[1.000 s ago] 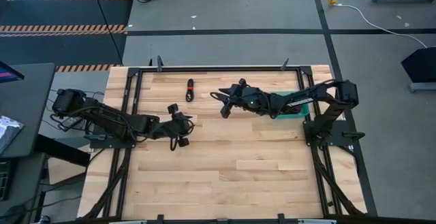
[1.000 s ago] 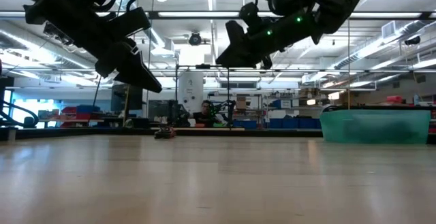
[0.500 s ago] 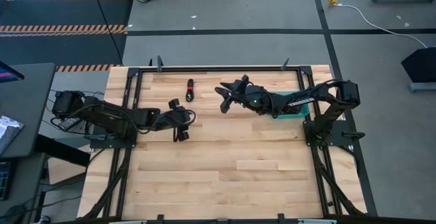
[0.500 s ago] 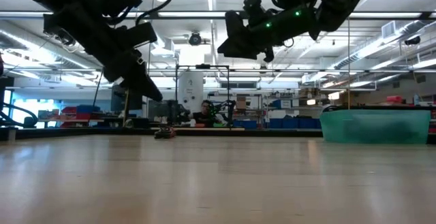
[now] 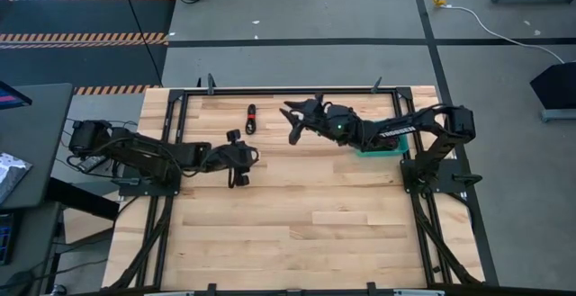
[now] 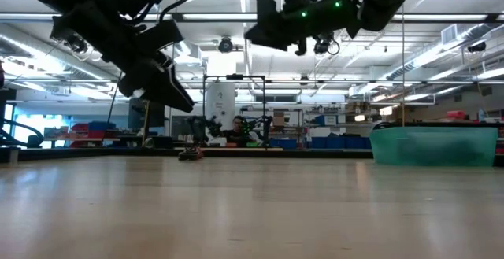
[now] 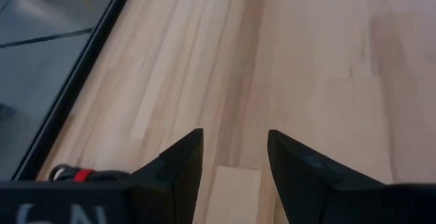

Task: Pick and place USB-C Cables
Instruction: Put the black charger cable into the bin

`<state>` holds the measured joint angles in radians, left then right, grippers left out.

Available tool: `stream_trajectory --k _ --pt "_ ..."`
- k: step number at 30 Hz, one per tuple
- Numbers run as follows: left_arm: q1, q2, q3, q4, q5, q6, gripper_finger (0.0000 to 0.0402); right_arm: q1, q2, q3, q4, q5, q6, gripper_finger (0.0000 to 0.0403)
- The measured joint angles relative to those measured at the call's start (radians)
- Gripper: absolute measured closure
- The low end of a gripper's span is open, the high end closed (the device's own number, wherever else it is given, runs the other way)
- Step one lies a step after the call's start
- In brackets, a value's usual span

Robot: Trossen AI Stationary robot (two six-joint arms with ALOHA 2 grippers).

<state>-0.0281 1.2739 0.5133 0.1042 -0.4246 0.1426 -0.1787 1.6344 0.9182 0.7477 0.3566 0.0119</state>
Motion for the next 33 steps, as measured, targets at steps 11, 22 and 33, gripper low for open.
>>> stream_trajectory --k 11,22,33 --pt "0.145 0.000 0.018 -0.007 0.168 -0.032 0.0230 -0.044 0.000 0.062 -0.124 -0.228 -0.012 0.0268" --pt "0.360 0.000 0.306 -0.476 0.239 -0.134 0.0230 -0.125 0.000 0.062 -0.273 -0.304 0.029 0.0268" --pt "0.520 0.009 0.388 -0.732 0.255 -0.160 0.0230 -0.155 0.000 0.071 -0.263 -0.375 0.091 0.0268"
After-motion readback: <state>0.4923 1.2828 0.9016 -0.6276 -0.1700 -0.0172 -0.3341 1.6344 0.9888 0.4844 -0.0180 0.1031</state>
